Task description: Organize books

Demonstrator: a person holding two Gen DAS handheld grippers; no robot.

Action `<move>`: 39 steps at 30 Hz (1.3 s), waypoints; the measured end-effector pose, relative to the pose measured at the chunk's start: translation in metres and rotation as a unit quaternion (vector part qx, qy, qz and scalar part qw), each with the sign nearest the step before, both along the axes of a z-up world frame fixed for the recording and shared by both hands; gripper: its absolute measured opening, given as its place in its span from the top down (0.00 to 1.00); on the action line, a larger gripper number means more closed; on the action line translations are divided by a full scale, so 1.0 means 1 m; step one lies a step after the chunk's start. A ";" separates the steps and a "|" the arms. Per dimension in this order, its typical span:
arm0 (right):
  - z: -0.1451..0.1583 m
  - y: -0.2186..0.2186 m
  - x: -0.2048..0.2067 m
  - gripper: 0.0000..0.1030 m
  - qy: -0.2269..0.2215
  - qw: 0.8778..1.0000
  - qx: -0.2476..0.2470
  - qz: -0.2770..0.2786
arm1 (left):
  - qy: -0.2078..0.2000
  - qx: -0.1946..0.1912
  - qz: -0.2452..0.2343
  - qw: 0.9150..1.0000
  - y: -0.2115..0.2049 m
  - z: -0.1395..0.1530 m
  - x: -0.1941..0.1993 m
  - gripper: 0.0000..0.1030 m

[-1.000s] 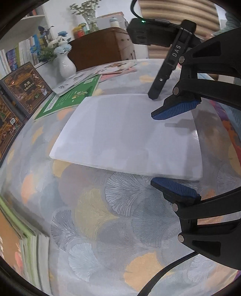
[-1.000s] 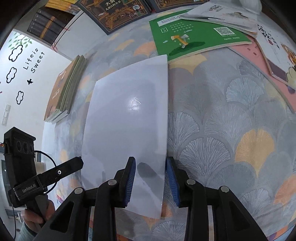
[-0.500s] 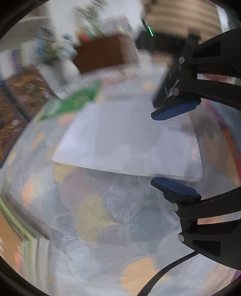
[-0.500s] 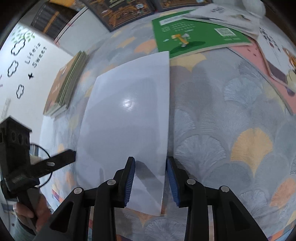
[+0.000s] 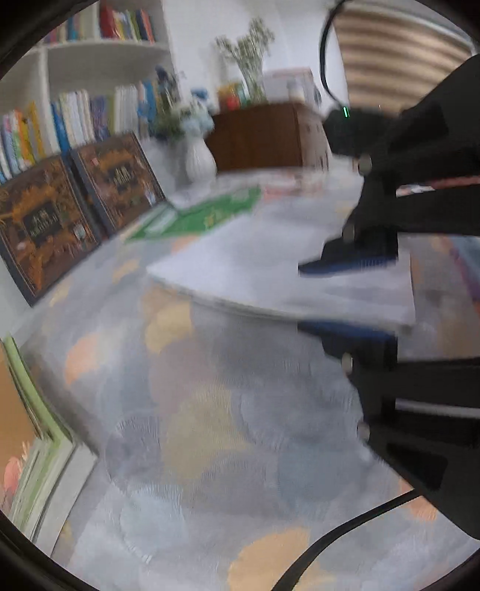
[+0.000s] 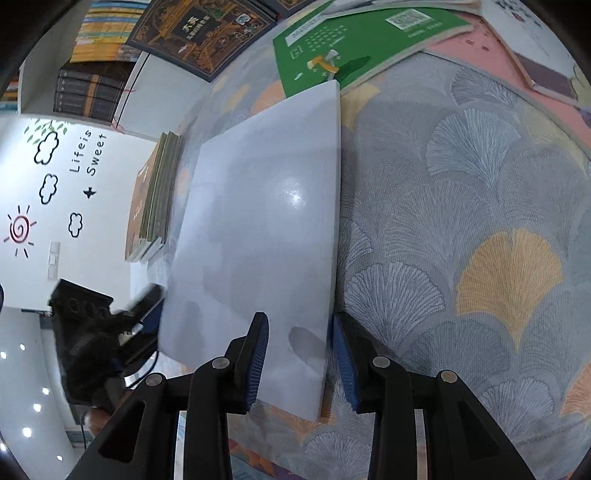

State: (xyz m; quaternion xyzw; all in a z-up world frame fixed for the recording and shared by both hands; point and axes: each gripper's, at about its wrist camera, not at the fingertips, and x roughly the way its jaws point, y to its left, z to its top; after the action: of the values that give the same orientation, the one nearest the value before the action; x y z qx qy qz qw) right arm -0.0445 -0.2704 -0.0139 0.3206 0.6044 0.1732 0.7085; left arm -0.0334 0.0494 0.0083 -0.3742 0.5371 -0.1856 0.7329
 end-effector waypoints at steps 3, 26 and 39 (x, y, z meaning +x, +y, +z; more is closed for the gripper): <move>-0.003 -0.010 -0.002 0.67 0.010 1.000 0.018 -0.008 | 0.023 -0.041 0.016 0.999 0.010 -0.010 -0.002 0.85; 0.060 0.081 0.033 0.64 -0.094 0.979 -0.109 0.145 | 0.039 -0.006 0.110 0.993 0.083 -0.003 -0.058 0.73; 0.026 0.060 0.074 0.60 -0.090 0.965 -0.200 0.143 | 0.048 0.037 0.089 0.994 0.041 -0.010 -0.035 0.64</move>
State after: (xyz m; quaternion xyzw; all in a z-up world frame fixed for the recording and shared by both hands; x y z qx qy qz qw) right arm 0.0292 -0.2108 0.0125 0.0653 0.6001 0.1767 0.7774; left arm -0.0685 0.0908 -0.0021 -0.4017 0.5429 -0.0809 0.7331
